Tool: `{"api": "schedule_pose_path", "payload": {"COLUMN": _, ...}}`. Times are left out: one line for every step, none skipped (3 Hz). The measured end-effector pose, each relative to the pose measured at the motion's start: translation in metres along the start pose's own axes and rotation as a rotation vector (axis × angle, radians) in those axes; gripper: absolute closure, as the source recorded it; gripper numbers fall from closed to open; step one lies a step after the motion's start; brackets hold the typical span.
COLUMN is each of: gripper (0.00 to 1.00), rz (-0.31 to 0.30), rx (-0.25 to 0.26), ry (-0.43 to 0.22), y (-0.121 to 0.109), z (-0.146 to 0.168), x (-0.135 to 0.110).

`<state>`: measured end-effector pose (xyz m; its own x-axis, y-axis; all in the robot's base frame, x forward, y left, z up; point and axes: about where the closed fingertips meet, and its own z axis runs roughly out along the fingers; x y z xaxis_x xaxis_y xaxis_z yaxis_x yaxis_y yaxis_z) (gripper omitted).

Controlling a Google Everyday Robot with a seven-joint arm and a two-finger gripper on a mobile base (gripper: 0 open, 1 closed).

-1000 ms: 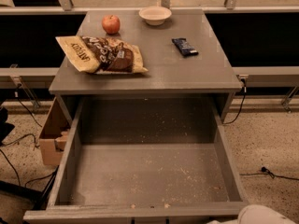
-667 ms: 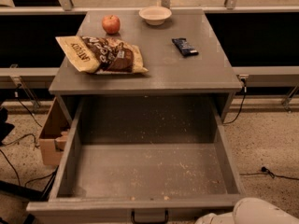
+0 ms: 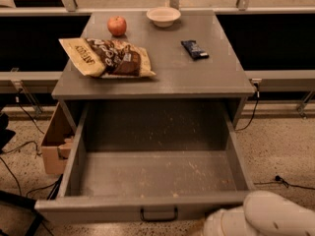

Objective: Close top drawer

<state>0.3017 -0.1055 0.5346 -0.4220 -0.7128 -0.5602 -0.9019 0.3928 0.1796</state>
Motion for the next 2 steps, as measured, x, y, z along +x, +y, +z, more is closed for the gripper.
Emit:
{"api": "schedule_pose_path", "payload": {"gripper": 1.0, "rz": -0.003, "rx": 0.003, "ry": 0.001, "y": -0.004, "z": 0.0, "x": 0.0}}
{"api": "schedule_pose_path", "payload": {"gripper": 1.0, "rz": -0.003, "rx": 0.019, "ry": 0.006, "y": -0.027, "z": -0.003, "x": -0.002}}
